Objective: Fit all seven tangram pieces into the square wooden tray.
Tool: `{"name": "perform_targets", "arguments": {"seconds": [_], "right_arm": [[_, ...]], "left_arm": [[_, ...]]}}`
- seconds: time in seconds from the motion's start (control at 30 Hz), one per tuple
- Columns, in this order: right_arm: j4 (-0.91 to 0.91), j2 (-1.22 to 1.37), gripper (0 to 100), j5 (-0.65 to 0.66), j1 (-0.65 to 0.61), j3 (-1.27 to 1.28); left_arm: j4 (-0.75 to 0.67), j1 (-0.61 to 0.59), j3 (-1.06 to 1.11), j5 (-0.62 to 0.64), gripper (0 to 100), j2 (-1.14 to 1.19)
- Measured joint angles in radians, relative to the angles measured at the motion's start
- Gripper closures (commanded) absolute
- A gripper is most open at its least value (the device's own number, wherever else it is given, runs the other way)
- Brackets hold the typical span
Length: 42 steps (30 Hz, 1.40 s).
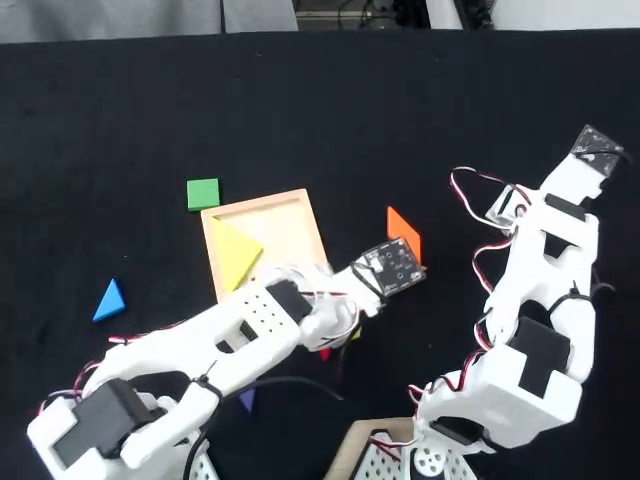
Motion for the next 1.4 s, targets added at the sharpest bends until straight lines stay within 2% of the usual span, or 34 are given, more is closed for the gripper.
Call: {"name": "perform_targets", "arguments": {"seconds": [0.17,0.67,0.8,1.03,1.17,1.27,1.4], "right_arm": [[0.000,0.000,98.7,0.000,0.000,0.000],[0.003,0.000,98.7,0.000,0.000,0.000],[0.003,0.000,98.7,0.000,0.000,0.000],[0.003,0.000,98.7,0.000,0.000,0.000],[0.003,0.000,98.7,0.014,-0.006,0.000],[0.003,0.000,98.7,0.017,-0.011,0.000],[0.003,0.000,98.7,0.018,-0.011,0.000]], "left_arm": [[-0.026,-0.009,0.005,0.000,79,0.038],[-0.026,-0.169,-0.037,-0.026,83,0.109],[0.087,-0.166,-0.037,-0.133,81,0.023],[0.451,-0.153,-0.103,-0.399,79,-0.227],[0.654,-0.172,-0.115,-0.594,73,-0.256],[0.680,-0.178,-0.115,-0.726,68,-0.258],[0.672,-0.158,-0.117,-0.836,65,-0.215]]}}
